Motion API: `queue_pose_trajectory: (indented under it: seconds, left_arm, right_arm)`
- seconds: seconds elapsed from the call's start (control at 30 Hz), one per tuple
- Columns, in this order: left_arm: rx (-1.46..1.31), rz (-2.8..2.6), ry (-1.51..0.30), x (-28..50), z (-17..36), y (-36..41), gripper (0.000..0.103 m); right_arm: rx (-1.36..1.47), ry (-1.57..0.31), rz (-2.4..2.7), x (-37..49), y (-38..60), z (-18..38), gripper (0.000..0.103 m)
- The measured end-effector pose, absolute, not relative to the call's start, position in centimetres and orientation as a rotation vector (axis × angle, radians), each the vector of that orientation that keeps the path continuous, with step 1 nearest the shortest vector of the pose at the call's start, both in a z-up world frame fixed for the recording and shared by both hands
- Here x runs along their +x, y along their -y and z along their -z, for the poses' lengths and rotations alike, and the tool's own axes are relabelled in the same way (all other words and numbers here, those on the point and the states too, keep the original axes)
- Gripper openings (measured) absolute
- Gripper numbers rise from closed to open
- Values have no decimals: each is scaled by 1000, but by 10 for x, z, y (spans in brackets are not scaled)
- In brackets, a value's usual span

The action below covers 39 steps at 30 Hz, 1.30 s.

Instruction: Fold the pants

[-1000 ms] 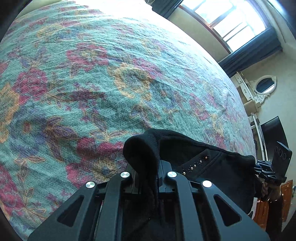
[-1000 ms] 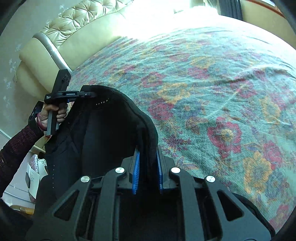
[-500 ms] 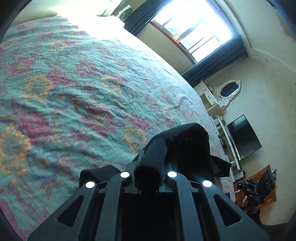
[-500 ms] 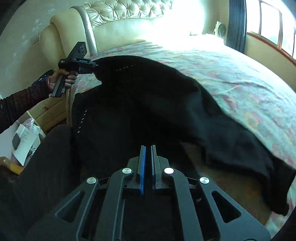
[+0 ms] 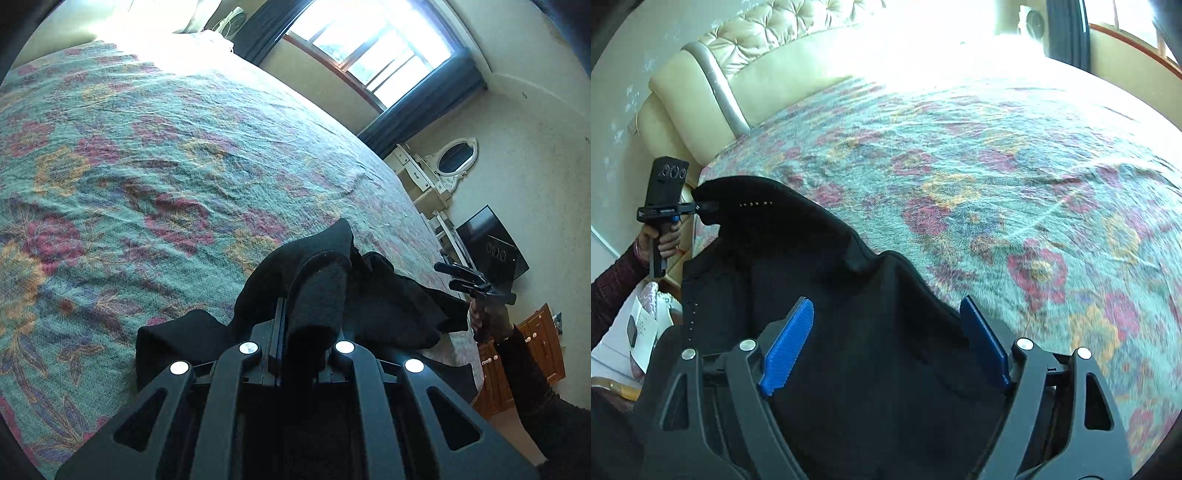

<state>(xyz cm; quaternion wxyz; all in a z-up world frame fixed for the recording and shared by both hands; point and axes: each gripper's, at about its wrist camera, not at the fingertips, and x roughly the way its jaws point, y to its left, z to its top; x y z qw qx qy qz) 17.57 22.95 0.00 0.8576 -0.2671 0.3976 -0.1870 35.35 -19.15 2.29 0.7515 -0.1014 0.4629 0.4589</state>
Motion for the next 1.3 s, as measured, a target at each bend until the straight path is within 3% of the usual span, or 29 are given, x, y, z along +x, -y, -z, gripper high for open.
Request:
queue_pose_trajectory:
  seconds: [0.2, 0.23, 0.3, 0.33, 0.37, 0.4, 0.43, 0.57, 0.6, 0.63, 0.93, 1.1, 1.2, 1.3]
  left_arm:
    - [-568, 358, -865, 197, 15, -238, 10]
    - [-571, 348, -873, 202, 19, -241, 10]
    - [-582, 328, -880, 213, 27, -246, 10]
    - [-590, 321, -882, 217, 29, -248, 15]
    - [-594, 305, -889, 223, 32, -250, 19]
    - [-596, 290, -893, 227, 34, -252, 28]
    - [-600, 282, -895, 232, 36, -252, 30]
    - [-646, 238, -925, 250, 46, -258, 30]
    - [-662, 223, -940, 255, 49, -259, 27]
    - [-669, 209, -950, 258, 50, -259, 11]
    - [-715, 359, -766, 228, -5, -262, 8]
    - [-650, 473, -691, 165, -31, -253, 8]
    - [-647, 464, -704, 120, -19, -257, 10]
    - [-672, 437, -758, 84, 8, -262, 19]
  right_arm:
    - [-338, -1175, -1013, 392, 163, 35, 78]
    - [-341, -1203, -1017, 392, 164, 45, 57]
    - [-350, -1251, -1024, 389, 163, 58, 31]
    - [-347, -1237, -1028, 386, 163, 58, 11]
    - [-325, -1235, -1051, 382, 163, 56, 8]
    - [-332, -1208, -1042, 377, 164, 52, 8]
    - [-346, -1178, -1023, 370, 165, 47, 7]
    - [-319, -1029, -943, 343, 192, 5, 7]
    - [-318, -989, -920, 336, 200, -7, 7]
    - [-319, -952, -903, 328, 207, -20, 7]
    - [-437, -678, -747, 204, 254, -104, 7]
    - [-625, -609, -740, 87, 243, -82, 7]
    - [-713, -647, -749, 36, 232, -43, 7]
    - [-791, -729, -773, 5, 223, 6, 7]
